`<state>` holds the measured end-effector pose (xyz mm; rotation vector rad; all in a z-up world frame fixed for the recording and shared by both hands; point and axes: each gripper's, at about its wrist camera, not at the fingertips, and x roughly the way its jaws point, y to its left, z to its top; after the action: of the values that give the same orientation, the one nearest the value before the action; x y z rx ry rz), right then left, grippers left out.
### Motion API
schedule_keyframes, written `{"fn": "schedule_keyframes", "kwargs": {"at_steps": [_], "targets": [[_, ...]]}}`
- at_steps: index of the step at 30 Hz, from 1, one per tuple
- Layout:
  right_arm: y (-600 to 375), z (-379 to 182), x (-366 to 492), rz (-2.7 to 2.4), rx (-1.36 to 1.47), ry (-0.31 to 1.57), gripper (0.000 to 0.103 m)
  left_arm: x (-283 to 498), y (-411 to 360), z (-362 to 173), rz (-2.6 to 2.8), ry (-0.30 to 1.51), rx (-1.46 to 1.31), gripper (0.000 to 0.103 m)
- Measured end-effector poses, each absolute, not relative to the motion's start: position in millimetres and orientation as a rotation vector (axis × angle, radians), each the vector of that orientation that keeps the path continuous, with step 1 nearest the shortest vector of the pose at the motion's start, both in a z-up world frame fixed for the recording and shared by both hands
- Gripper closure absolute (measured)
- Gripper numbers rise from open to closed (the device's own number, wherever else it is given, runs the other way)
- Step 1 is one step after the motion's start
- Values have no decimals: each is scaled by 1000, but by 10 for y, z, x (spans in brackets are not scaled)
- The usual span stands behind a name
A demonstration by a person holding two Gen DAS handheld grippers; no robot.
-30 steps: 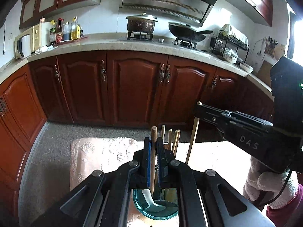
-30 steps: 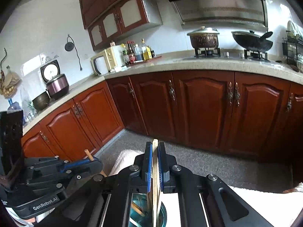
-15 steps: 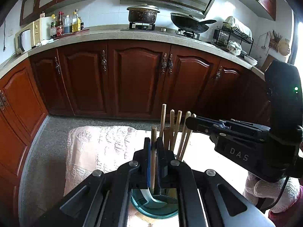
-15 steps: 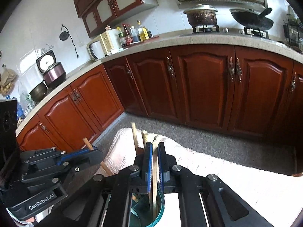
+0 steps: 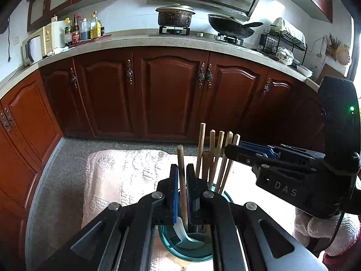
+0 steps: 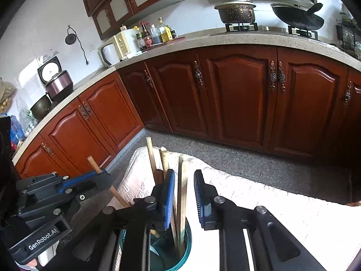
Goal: Organize utensils
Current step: 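Open both tools to release the chopsticks into the cup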
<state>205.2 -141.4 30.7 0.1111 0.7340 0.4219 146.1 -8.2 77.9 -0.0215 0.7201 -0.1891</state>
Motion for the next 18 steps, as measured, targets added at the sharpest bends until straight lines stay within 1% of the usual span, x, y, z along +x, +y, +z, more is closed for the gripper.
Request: {"fn": "schedule_keyframes", "kwargs": {"at_steps": [1,3,5,6,7,8,11,12,14,15,18], "targets": [[-1424,303,2043,422,115,735,78,1456,-82,780,-186,720,-21,96],[-1437,306,2022,423,116,731,76,1450,-75,778,-180,719,-21,89],[-1444,330,1994,424,109,724,72,1435,-63,786,-181,714,-25,72],[-1447,347,1976,424,107,721,71,1422,-55,794,-182,709,-30,67],[-1460,363,1950,424,109,716,71,1402,-45,804,-183,703,-36,60],[-1467,376,1926,424,113,713,69,1385,-38,821,-184,697,-41,57],[-1502,415,1834,417,122,703,66,1320,-16,871,-185,681,-57,52],[-1518,428,1781,413,122,700,65,1291,-5,887,-184,674,-63,52],[-1540,449,1691,407,120,692,59,1225,10,920,-174,658,-64,52],[-1550,457,1636,399,118,686,57,1181,17,933,-165,646,-61,52],[-1552,475,1461,384,113,668,54,1072,35,951,-137,619,-62,52]]}}
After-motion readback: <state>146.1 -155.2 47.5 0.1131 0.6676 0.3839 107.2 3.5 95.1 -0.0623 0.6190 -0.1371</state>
